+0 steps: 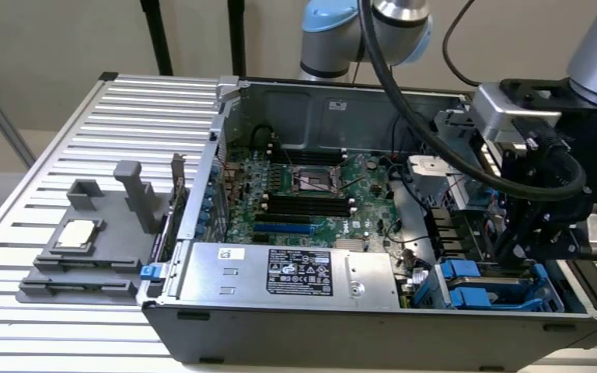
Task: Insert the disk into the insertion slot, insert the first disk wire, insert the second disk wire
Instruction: 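Insert the second disk wire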
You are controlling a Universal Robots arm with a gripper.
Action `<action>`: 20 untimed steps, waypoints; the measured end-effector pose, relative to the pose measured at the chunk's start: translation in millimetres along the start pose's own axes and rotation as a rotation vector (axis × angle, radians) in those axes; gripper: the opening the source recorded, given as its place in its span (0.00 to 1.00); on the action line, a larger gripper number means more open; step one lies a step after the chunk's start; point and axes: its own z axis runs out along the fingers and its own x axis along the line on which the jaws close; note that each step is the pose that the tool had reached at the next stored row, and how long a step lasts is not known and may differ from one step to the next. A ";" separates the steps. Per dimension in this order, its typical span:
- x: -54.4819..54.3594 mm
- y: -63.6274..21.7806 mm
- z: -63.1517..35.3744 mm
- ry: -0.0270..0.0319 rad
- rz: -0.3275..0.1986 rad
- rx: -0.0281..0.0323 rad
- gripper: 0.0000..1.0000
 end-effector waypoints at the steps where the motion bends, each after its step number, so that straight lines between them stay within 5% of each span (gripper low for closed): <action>1: 0.9 0.1 0.8 -0.0082 0.001 0.0028 0.17; 11: 6.4 1.1 9.6 -0.0741 0.006 0.0236 0.17; 20: 7.8 1.9 19.5 -0.1137 0.008 0.0382 0.17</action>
